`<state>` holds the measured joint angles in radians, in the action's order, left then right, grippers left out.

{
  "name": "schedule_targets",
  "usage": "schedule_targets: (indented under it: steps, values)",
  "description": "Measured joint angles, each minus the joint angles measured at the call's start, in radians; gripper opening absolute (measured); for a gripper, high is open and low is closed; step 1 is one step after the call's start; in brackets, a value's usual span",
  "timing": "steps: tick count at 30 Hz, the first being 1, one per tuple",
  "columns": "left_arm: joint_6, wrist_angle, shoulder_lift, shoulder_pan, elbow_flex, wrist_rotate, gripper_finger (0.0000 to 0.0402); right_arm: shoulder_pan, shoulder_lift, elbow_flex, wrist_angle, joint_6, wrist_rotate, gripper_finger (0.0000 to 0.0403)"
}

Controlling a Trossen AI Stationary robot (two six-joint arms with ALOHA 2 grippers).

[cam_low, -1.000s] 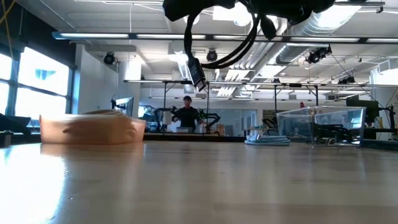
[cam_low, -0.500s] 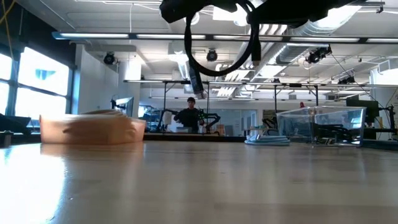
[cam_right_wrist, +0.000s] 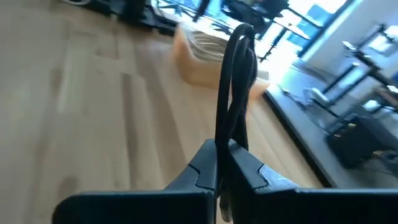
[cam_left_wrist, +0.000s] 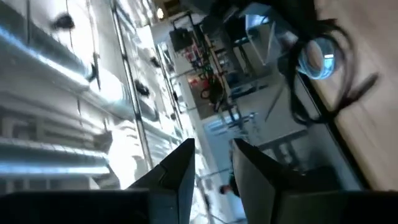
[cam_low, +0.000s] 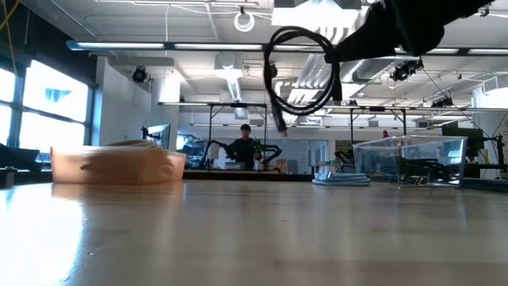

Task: Sort HDMI cables
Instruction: Put the black HDMI cable into the transparent bin

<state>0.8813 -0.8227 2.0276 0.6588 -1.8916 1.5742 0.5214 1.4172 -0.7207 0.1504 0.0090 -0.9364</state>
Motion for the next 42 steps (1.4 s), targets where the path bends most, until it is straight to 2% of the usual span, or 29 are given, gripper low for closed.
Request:
schedule_targets:
  steps: [5, 8, 13, 15, 18, 22, 32, 37, 42]
  values:
    - [-0.159, -0.121, -0.045, 0.066, -0.014, -0.002, 0.0103, 0.000, -0.045, 0.000, -0.125, 0.057, -0.090, 0.0003]
    - [-0.320, -0.197, -0.085, 0.092, -0.016, -0.048, 0.0103, 0.007, -0.114, -0.001, -0.271, 0.138, -0.214, 0.0002]
    - [-0.630, -0.396, -0.146, 0.102, -0.014, -0.206, 0.0104, -0.003, -0.273, 0.000, -0.647, 0.428, -0.387, 0.0002]
    - [-0.745, -0.484, -0.155, 0.099, -0.015, -0.283, 0.0104, -0.027, -0.339, 0.000, -0.796, 0.566, -0.399, 0.0002]
    - [-0.900, -0.613, -0.153, 0.087, -0.014, -0.360, 0.0104, -0.081, -0.423, 0.000, -0.965, 0.735, -0.382, 0.0002]
    - [-1.022, -0.694, -0.150, 0.072, -0.003, -0.388, 0.0104, -0.189, -0.507, 0.000, -1.073, 0.828, -0.313, 0.0001]
    - [-1.044, -0.695, -0.146, 0.027, 0.024, -0.428, 0.0104, -0.507, -0.616, 0.000, -1.128, 0.758, -0.110, 0.0001]
    - [-1.050, -0.694, -0.146, 0.019, 0.024, -0.442, 0.0104, -0.657, -0.607, 0.000, -1.149, 0.710, -0.008, 0.0001]
    - [-1.066, -0.690, -0.146, 0.022, 0.024, -0.442, 0.0104, -0.741, -0.574, 0.000, -1.148, 0.664, 0.051, 0.0001]
